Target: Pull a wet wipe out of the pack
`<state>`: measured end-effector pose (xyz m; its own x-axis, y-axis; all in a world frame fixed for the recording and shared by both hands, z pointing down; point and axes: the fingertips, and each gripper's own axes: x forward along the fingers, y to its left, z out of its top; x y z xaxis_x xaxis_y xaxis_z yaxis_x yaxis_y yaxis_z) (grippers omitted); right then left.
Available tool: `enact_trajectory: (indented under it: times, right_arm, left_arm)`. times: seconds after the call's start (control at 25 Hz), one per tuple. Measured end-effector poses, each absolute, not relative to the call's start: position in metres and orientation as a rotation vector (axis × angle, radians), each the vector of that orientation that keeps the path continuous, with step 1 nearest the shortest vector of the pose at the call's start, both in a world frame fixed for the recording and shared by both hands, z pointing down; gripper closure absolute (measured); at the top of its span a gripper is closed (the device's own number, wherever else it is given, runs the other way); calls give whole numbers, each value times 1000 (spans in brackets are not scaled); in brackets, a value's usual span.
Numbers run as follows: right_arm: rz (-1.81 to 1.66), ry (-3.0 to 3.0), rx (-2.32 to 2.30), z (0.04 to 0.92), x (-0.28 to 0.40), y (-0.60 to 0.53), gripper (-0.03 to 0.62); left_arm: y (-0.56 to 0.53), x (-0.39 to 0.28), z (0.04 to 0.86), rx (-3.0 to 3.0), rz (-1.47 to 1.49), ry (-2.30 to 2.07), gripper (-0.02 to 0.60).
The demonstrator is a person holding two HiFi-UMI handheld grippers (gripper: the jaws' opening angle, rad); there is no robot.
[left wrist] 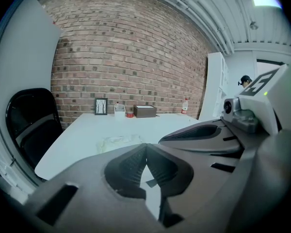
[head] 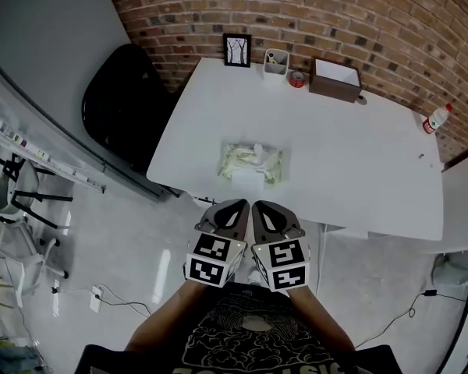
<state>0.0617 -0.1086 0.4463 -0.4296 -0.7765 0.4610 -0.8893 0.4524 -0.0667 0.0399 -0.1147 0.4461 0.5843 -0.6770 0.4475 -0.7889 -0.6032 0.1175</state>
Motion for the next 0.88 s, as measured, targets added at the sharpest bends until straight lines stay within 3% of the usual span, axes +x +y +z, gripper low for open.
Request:
enact_trajectory:
  times: [0.88]
  right_arm:
    - [445, -2156, 1488, 475, 53, -209, 574]
  left_arm:
    - [-221, 33, 476, 2587, 576, -1023, 569]
